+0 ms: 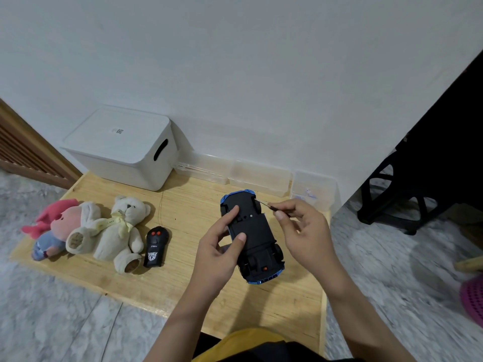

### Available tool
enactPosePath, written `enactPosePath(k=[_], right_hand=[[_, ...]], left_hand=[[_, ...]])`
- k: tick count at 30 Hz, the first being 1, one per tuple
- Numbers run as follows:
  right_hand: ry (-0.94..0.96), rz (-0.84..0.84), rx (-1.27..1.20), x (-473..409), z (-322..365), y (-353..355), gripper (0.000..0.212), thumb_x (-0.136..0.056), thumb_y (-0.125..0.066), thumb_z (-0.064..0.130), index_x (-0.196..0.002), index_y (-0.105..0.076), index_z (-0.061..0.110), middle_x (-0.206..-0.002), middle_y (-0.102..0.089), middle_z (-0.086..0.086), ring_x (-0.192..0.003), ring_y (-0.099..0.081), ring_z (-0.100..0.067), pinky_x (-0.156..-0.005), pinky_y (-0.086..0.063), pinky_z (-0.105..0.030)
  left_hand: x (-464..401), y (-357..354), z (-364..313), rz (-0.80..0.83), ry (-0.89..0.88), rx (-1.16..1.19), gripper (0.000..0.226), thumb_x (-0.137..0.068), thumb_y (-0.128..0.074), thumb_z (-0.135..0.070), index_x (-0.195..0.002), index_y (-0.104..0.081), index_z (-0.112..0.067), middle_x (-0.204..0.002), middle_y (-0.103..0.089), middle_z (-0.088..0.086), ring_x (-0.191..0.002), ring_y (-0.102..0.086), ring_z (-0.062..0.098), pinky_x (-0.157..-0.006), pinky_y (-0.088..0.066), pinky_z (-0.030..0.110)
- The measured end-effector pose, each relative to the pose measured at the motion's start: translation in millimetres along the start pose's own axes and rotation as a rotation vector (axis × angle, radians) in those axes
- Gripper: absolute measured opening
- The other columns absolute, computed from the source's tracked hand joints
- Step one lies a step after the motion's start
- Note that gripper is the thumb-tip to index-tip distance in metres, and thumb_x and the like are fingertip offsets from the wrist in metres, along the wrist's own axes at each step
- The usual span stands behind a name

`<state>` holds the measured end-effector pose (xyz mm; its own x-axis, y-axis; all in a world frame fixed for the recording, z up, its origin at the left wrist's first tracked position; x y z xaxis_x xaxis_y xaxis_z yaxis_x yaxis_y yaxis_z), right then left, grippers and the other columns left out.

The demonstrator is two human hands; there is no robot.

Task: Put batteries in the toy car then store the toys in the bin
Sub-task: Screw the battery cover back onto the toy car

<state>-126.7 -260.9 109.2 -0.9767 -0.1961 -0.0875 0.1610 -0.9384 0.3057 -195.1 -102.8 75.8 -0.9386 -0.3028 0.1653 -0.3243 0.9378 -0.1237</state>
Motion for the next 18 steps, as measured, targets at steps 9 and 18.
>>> enactPosePath(k=[9,18], right_hand=[[-0.021,-0.031,-0.260,21,-14,-26,0.013,-0.091,-0.055,0.002,-0.092,-0.063,0.012,-0.122,-0.062,0.008,-0.119,-0.054,0.001,-0.085,-0.047,-0.012],[-0.062,-0.055,-0.336,17,-21,-25,0.011,-0.091,-0.055,0.001,-0.091,-0.061,0.010,-0.119,-0.065,0.003,-0.114,-0.060,-0.007,-0.092,-0.050,-0.023]], left_hand=[[8,-6,-3,0.224,-0.028,-0.049,0.066,-0.095,-0.048,0.002,-0.145,-0.026,-0.035,-0.135,-0.054,-0.017,-0.094,-0.065,0.004,-0.075,-0.053,0.027],[-3,4,3,0.235,-0.089,-0.128,0.076,-0.080,-0.067,-0.031,-0.139,-0.027,-0.056,-0.139,-0.051,-0.006,-0.109,-0.060,0.032,-0.088,-0.054,0.049]])
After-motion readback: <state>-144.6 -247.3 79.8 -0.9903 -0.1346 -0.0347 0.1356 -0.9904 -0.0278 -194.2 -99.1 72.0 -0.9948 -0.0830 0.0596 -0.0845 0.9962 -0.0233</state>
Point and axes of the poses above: each hand's wrist, its own x-axis away from the middle knuckle, its own y-axis out of the back of the hand, z = x × y, the point moved 4 cm from there along -x, towards the middle knuckle
